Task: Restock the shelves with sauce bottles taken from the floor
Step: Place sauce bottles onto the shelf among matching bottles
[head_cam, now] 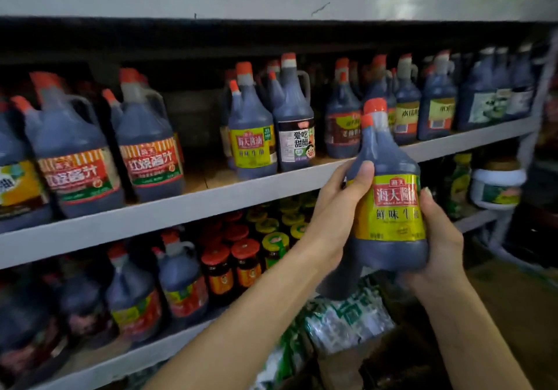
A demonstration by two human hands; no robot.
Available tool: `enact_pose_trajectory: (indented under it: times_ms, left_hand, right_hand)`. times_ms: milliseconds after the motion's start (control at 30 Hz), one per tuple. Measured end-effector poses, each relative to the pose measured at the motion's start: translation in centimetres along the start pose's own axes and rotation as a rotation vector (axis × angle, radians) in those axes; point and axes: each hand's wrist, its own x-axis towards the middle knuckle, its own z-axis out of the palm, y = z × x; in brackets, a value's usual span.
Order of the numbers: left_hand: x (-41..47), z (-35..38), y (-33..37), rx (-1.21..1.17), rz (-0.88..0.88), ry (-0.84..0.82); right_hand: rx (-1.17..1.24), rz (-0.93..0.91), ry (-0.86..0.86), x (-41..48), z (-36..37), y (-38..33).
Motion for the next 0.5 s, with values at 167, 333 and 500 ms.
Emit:
enact_pose_trajectory:
  times_ms: [167,333,500]
  left_hand:
    - [-0.3,-2.3,0.2,-0.029,-0.019,-0.01]
    - [-0.1,-4.0,1.7,-0.027,-0.005,-0.031]
    - [-0.2,-6.4,3.1,-0.024,-0.014,-0.031]
  right_hand:
    - [-0.008,0.006,0.003,-0.6,1.5,1.4]
    - [0.017,0.027,-0.013,-0.1,3.4,1.9]
    - [0.11,0.099,-0.015,0.5,4.9,3.4]
